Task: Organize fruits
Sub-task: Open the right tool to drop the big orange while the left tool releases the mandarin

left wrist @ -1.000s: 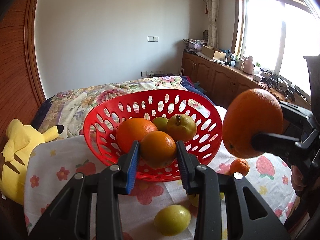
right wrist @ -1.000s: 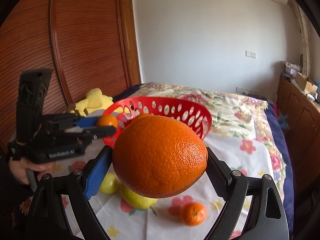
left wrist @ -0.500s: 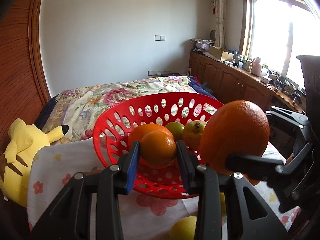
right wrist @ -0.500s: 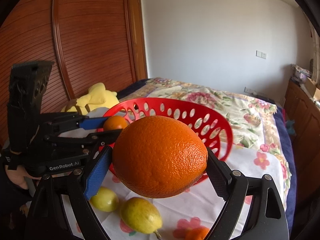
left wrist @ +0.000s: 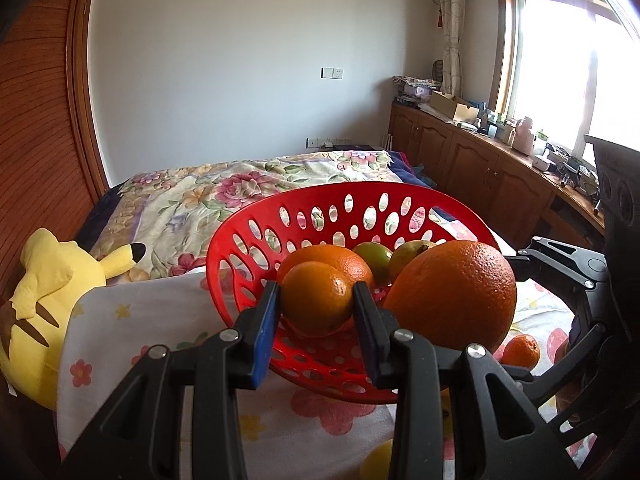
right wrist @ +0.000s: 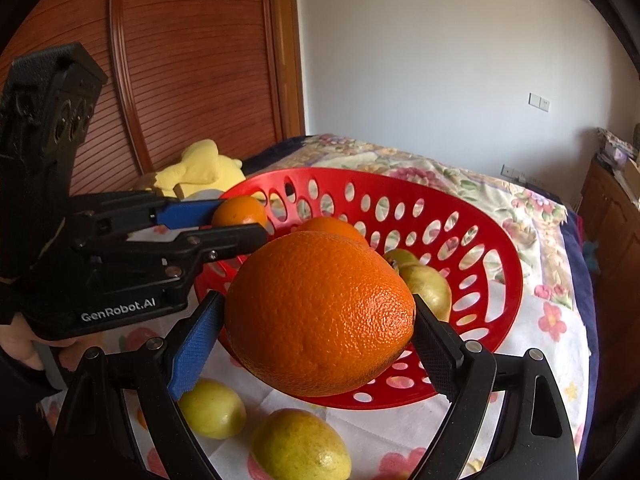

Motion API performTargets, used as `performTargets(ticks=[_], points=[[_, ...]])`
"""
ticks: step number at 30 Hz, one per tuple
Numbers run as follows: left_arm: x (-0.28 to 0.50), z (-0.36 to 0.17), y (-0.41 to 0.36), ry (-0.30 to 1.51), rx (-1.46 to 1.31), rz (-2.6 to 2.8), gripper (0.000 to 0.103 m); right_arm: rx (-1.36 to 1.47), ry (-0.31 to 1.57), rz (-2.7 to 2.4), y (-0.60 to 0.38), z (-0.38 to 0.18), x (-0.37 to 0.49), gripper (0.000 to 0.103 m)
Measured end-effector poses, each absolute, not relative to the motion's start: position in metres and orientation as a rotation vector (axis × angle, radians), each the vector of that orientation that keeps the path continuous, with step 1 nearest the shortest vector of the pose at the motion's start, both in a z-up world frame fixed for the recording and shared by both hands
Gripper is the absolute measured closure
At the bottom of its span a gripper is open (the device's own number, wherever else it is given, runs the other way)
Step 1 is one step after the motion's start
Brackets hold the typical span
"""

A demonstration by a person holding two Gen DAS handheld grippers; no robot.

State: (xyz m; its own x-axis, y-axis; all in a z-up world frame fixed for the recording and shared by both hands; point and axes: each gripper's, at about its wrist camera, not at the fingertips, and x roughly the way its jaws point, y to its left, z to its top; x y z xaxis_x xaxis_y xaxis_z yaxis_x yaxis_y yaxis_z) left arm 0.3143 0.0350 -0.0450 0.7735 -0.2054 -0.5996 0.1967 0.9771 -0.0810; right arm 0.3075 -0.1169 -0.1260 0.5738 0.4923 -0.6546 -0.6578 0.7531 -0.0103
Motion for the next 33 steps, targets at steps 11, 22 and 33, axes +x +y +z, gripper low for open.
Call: performTargets(ticks=[11, 22, 33], points=[[0.314, -0.049, 0.033, 0.665, -0.01, -0.21, 0.068, -0.206, 0.645, 0.656, -0.126, -0.119, 0.31, 0.012], [0.315, -0.053, 0.03, 0.683, 0.004, -0.211, 0.064, -0.195, 0.624, 0.61, -0.149, -0.113, 0.296, 0.012], [0.28, -0.046, 0.033, 0.65, 0.009, -0.2, 0.057, -0.177, 0.618, 0.557, -0.183, -0.117, 0.263, 0.012]])
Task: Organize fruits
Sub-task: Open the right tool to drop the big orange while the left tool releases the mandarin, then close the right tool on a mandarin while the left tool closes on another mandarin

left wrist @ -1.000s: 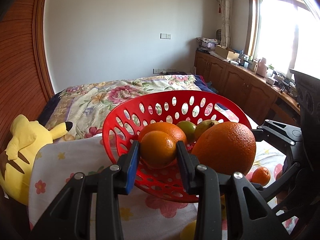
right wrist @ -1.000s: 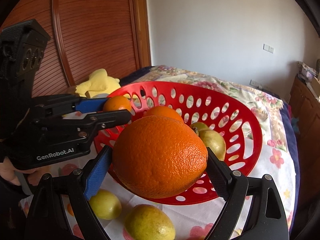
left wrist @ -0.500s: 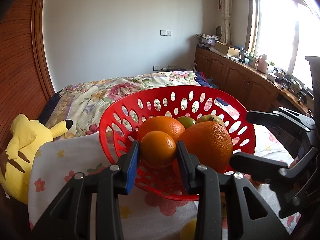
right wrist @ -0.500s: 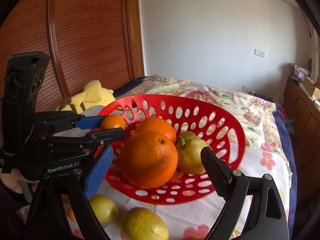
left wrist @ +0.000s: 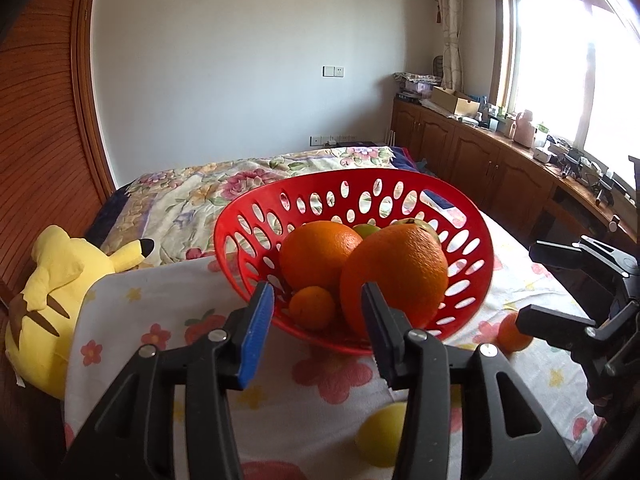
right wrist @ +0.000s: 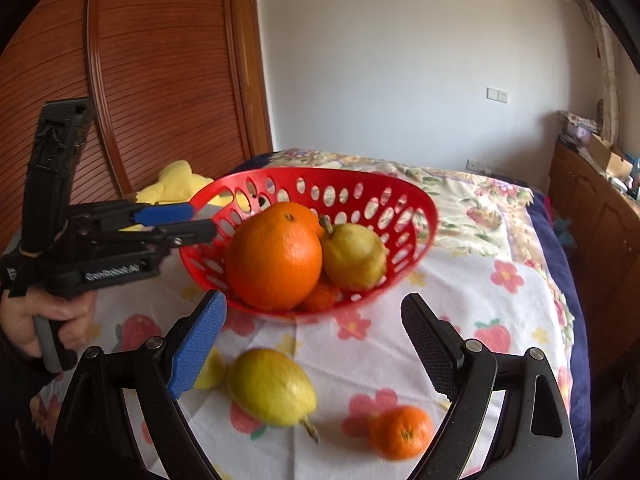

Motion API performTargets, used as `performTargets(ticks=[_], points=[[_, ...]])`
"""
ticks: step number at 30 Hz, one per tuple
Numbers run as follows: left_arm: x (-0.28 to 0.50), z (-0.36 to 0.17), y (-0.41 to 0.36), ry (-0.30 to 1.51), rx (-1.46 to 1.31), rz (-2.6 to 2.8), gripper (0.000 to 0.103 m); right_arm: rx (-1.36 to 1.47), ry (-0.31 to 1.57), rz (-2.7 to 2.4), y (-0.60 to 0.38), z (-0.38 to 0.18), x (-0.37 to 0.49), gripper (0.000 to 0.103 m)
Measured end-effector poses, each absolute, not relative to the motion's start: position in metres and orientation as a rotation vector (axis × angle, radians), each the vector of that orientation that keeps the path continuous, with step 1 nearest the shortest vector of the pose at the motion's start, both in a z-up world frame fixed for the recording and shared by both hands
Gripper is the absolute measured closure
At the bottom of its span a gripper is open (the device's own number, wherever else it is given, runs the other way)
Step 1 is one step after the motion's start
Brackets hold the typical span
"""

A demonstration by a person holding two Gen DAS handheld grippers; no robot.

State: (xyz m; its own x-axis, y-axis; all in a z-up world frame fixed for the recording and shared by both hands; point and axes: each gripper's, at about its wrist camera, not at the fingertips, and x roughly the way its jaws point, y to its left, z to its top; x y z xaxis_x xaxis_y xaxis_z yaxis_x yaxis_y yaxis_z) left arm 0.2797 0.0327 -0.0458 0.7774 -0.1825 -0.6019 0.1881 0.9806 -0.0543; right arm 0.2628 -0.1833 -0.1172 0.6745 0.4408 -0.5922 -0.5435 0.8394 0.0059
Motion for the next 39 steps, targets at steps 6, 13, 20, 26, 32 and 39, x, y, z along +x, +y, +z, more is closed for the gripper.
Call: performTargets(ticks=[6, 13, 20, 26, 32, 39], points=[[0.248, -0.042, 0.035, 0.623, 0.005, -0.212, 0.055, -0.155, 0.629, 0.52, -0.203, -0.125, 0.247, 0.012], [0.214, -0.057, 0.032, 0.649, 0.001, -0.223, 0.055, -0.149, 0.668, 0.476, -0.223, -0.143, 0.238, 0.012], [0.196, -0.081, 0.028, 0.693, -0.004, -0.215, 0.055, -0.151, 0.685, 0.456, -0.23, -0.155, 0.235, 0.012], [0.186, -0.098, 0.023, 0.723, -0.007, -0.211, 0.055, -0.166, 0.69, 0.439, -0.232, -0.161, 0.232, 0.012], [0.181, -0.113, 0.025, 0.751, -0.017, -0.211, 0.055, -0.178, 0.706, 0.417, -0.235, -0.165, 0.235, 0.012], [0.178, -0.113, 0.028, 0.756, -0.033, -0.206, 0.055, -0.194, 0.729, 0.422, -0.233, -0.168, 0.241, 0.013]])
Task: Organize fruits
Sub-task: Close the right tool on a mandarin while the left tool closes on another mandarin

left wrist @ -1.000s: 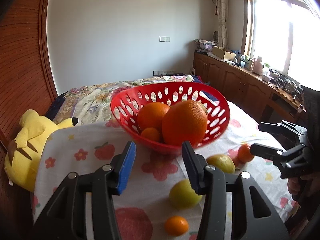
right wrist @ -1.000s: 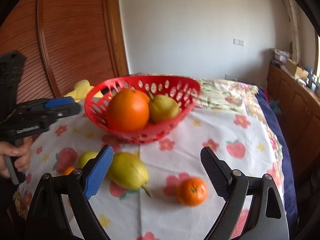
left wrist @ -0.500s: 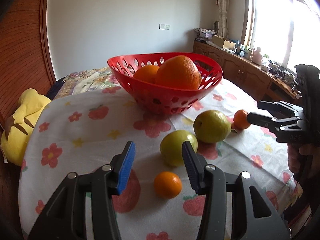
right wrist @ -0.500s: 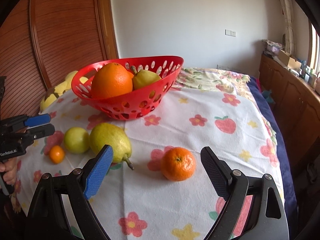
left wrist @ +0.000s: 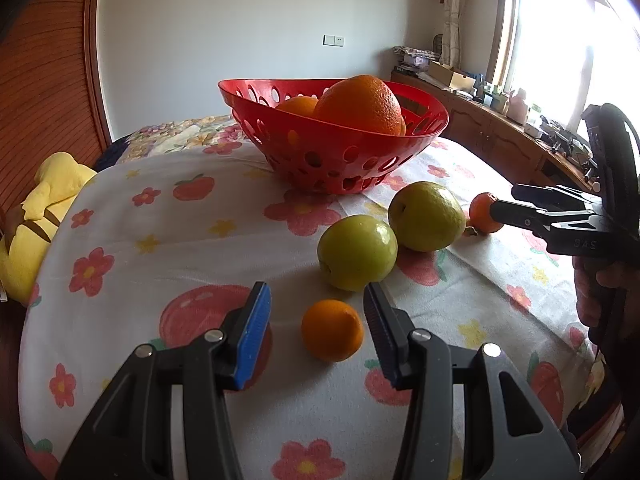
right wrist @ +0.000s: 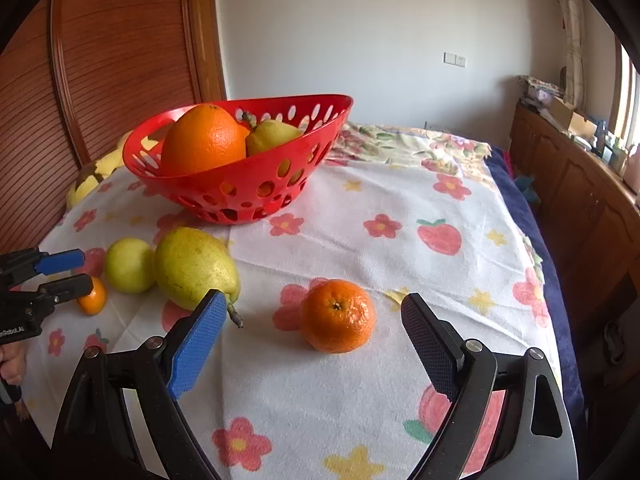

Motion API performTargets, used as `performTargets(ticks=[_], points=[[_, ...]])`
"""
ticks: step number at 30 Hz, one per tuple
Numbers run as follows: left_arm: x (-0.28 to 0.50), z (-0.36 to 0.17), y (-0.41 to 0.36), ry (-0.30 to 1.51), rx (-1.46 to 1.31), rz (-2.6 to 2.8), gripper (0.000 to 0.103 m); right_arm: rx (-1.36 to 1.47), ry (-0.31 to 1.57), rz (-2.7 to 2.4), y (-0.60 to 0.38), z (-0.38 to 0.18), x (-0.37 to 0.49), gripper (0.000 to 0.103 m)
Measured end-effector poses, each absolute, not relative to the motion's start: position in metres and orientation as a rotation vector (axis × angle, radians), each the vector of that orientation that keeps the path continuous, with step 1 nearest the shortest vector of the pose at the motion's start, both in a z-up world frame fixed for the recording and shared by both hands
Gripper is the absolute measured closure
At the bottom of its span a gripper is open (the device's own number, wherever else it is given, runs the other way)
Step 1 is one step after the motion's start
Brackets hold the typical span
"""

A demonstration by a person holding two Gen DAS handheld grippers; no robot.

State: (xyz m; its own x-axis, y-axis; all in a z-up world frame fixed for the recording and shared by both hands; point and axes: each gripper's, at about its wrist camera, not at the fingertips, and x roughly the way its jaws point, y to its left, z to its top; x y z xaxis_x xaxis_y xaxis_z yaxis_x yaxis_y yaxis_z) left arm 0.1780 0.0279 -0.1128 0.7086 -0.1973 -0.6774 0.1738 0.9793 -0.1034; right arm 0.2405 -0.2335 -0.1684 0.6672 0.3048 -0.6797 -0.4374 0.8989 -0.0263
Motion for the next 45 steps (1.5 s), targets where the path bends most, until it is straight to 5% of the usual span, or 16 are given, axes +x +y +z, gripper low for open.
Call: performTargets(ticks=[9, 13, 32, 39, 45], points=[[0.175, -0.113, 0.026, 0.759, -0.017, -0.208, 0.055, -0.225, 0.788, 0.39, -0.232, -0.179, 0.255, 0.033], [0.175, -0.113, 0.025, 0.77, -0.017, -0.214, 0.055, -0.252, 0.813, 0.37, -0.233, -0.185, 0.259, 0.055], [0.182, -0.123, 0.019, 0.87, 0.012, -0.221, 0.055, -0.224, 0.774, 0.439, -0.238, -0.18, 0.229, 0.057], [0.179, -0.123, 0.017, 0.859, 0.033, -0.244, 0.067, -0.186, 0.769, 0.474, -0.239, -0.181, 0.202, 0.057], [0.18, -0.128, 0.018, 0.871, 0.046, -0.237, 0.068, -0.161, 0.767, 0.49, -0.239, -0.185, 0.182, 0.057]])
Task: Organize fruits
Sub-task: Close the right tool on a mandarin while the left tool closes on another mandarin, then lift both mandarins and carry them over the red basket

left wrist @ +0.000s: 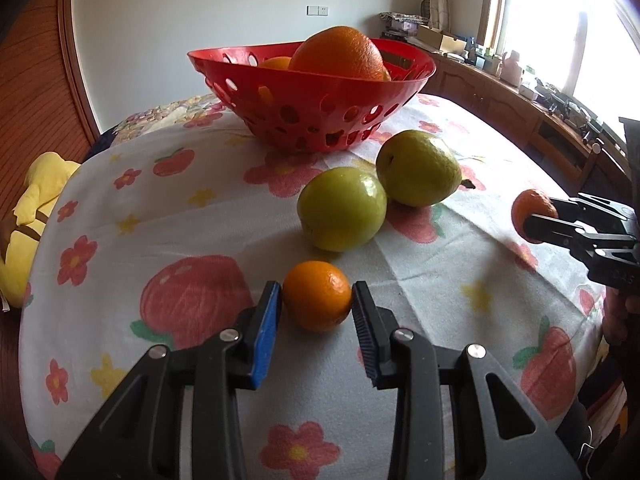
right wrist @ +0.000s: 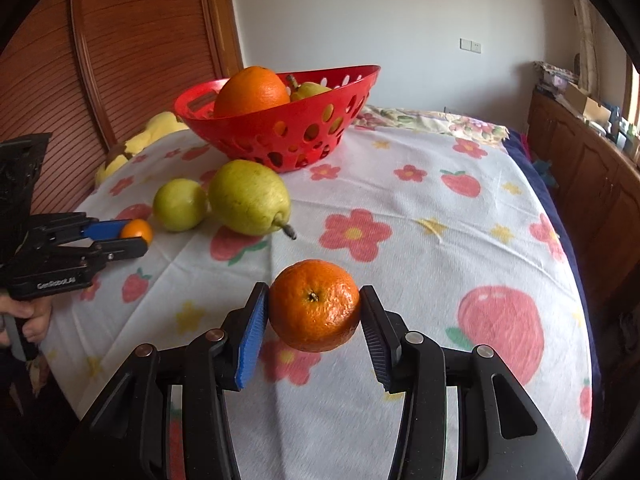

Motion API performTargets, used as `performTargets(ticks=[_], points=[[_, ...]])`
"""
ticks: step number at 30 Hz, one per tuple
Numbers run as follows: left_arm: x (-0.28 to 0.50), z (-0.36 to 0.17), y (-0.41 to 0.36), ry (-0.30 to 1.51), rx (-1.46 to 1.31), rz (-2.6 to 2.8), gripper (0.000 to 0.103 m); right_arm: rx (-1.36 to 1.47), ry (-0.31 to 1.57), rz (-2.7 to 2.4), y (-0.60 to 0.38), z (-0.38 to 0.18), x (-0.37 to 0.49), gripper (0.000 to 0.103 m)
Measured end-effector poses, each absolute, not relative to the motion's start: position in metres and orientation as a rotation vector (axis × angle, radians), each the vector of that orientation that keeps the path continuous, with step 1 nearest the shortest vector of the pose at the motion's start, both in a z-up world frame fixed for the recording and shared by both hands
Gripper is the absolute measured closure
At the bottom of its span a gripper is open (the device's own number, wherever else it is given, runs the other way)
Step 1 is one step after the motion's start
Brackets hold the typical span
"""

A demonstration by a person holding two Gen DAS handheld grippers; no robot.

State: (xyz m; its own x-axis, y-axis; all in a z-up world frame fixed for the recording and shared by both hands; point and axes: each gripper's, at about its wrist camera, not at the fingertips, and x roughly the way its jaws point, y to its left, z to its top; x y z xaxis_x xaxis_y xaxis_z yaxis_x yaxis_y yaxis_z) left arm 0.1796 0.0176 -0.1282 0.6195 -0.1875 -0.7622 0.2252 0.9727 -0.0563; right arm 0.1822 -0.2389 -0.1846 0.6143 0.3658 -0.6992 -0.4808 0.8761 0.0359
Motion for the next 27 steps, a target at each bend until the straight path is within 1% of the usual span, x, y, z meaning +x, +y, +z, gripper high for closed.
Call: performTargets(ticks=[11, 13, 18, 27], points=[[0.183, -0.131, 0.023, 0.879, 0.027, -0.231, 0.068, -0.164, 0.765, 0.507, -0.236, -0.19, 0.179, 0.057], [0.183, -0.131, 0.024, 0.875, 0.022, -0.233, 0.07, -0.157, 0.766, 0.509, -0.237, -0.19, 0.179, 0.057], [0.18, -0.128, 0.024, 0.858, 0.019, -0.24, 0.07, -0.151, 0.759, 0.503, -0.239, -0.19, 0.178, 0.057], [0.176, -0.105, 0.033, 0.779, -0.033, -0.243, 0.07, -0.141, 0.769, 0.506, -0.24, -0.191, 0.18, 0.057]])
